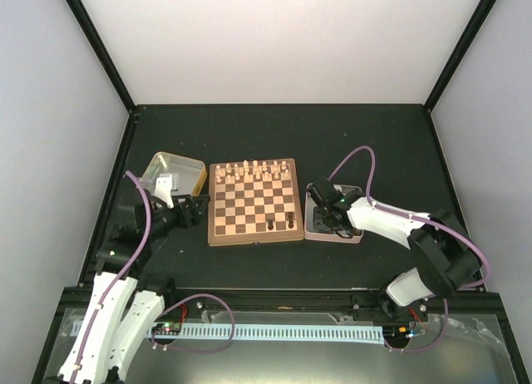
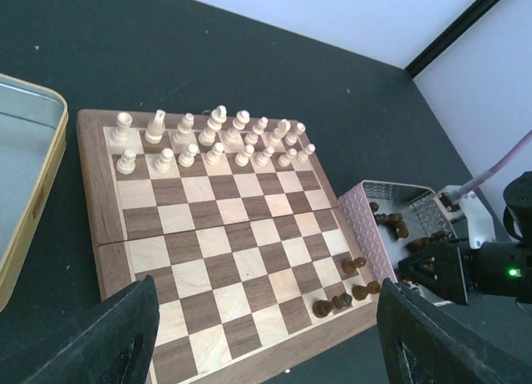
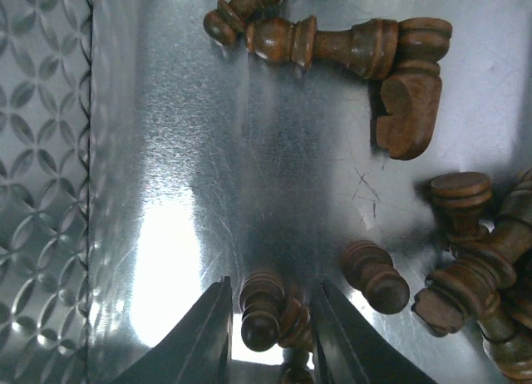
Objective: Set up the chess pieces on the board
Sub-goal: Pick up the chess piece from the storage box, then place the chess piece on the chessboard, then pick up the chess piece from the storage box, then place the chess piece on the chessboard.
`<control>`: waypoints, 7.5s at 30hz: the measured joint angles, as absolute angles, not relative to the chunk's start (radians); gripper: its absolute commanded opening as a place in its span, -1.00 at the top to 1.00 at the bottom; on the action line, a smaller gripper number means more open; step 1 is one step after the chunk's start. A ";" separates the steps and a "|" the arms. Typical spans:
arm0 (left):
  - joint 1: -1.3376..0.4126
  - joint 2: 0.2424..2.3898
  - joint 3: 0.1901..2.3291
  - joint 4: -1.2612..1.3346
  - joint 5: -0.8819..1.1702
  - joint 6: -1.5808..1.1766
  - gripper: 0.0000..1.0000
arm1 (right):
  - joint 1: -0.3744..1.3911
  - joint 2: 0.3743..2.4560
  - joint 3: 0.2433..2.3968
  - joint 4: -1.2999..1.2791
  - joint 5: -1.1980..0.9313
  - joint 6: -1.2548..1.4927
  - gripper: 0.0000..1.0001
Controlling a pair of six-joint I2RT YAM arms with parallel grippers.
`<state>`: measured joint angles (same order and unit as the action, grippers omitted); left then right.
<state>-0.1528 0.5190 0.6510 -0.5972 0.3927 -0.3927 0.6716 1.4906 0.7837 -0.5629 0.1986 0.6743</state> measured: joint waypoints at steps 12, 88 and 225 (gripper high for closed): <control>-0.153 0.482 0.632 -0.598 0.360 -0.393 -0.51 | 0.672 1.383 0.789 -0.587 0.215 0.673 0.93; -0.153 0.509 0.624 -0.585 0.318 -0.393 -0.54 | 0.883 1.561 1.221 -0.674 0.305 0.618 0.35; -0.406 1.061 0.641 0.049 0.954 -0.913 0.91 | 0.902 1.237 0.947 -0.204 -0.348 0.273 -0.23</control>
